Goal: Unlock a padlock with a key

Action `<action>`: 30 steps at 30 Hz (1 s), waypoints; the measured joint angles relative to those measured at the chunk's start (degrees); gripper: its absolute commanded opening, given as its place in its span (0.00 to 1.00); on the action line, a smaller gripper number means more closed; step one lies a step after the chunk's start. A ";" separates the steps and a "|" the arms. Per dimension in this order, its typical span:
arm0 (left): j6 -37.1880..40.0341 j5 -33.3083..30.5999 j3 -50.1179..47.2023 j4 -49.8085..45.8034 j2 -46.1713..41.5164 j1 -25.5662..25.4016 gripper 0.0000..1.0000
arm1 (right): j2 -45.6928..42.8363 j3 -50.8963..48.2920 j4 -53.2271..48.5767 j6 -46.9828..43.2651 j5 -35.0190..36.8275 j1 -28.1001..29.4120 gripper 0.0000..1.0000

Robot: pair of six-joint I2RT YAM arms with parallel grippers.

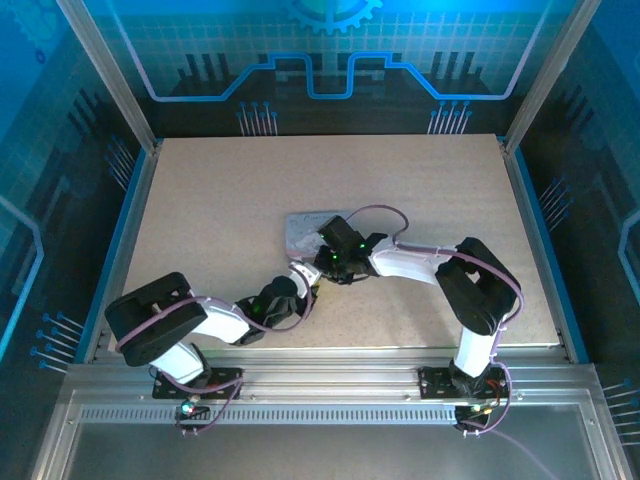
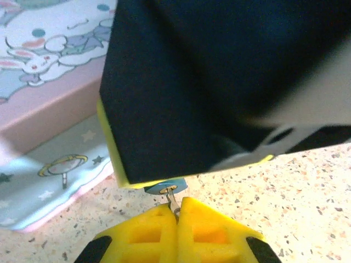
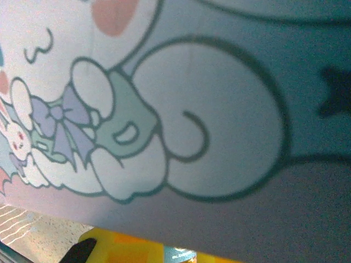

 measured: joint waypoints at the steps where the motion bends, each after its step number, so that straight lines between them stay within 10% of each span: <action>1: 1.11 -1.66 0.39 -0.55 0.00 -0.76 0.00 | 0.02 0.24 -0.48 -0.11 0.00 -0.07 0.00; 9: 10.71 -14.75 3.56 -4.44 2.97 -6.88 0.00 | 0.17 1.88 -4.28 -1.55 0.09 -0.04 0.00; 20: 6.78 -13.73 3.67 -4.02 3.43 -6.73 0.00 | 0.22 2.05 -4.66 -2.36 0.46 -0.09 0.01; 30: -2.16 -3.06 1.55 -5.57 -2.14 -0.07 0.00 | -0.87 2.25 -5.03 -2.01 1.70 -0.55 0.51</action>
